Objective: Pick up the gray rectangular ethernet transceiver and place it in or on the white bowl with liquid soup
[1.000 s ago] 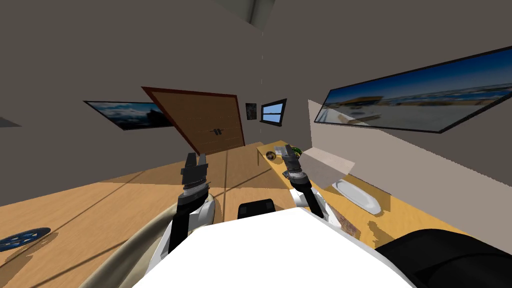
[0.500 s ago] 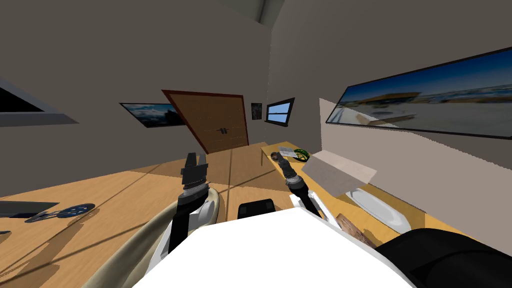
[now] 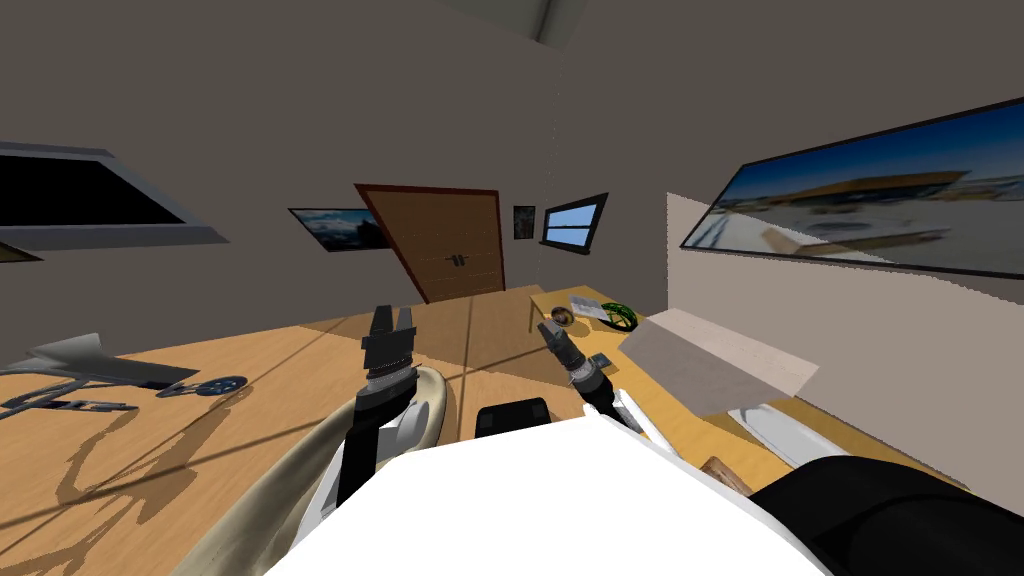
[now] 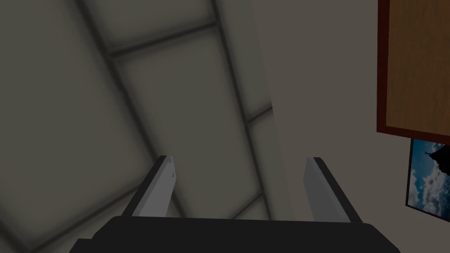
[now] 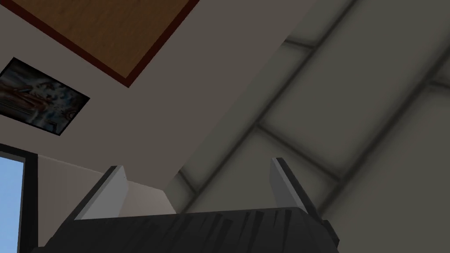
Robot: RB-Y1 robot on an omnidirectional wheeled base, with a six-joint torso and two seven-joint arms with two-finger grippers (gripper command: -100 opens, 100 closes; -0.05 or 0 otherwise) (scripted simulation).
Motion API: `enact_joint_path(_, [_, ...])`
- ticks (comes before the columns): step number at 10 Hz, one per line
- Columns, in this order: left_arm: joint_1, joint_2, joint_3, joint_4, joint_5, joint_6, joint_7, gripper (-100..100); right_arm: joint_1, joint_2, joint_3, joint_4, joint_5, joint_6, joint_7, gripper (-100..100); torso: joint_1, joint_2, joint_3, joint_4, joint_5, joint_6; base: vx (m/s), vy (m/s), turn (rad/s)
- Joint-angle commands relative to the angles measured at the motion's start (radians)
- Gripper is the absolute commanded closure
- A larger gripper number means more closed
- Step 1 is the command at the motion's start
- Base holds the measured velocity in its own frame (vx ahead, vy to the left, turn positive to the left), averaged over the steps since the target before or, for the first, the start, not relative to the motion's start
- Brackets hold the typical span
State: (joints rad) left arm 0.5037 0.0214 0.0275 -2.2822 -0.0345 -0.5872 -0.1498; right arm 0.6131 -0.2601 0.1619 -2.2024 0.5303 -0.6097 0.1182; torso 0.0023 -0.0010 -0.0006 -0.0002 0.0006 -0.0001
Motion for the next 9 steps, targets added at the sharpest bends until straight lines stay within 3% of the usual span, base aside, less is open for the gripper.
enact_joint_path(1, [0.000,0.000,0.000,0.000,0.000,0.000,0.000,0,0.010,-0.042,0.013,0.036,0.050,-0.007,0.037,-100,0.000,0.000,0.000,0.000,0.000,0.000,0.043,0.048,0.267])
enact_joint_path(5, [0.000,0.000,0.000,0.000,0.000,0.000,0.000,0,0.036,-0.089,0.036,0.084,0.148,-0.014,0.088,-100,0.000,-0.002,-0.001,0.000,0.000,0.000,0.047,0.029,0.119])
enact_joint_path(9, [0.000,0.000,0.000,0.000,0.000,0.000,0.000,0,0.079,-0.171,0.072,0.185,0.282,-0.010,0.180,-100,-0.002,-0.003,-0.002,-0.001,0.000,0.000,0.074,0.009,0.178])
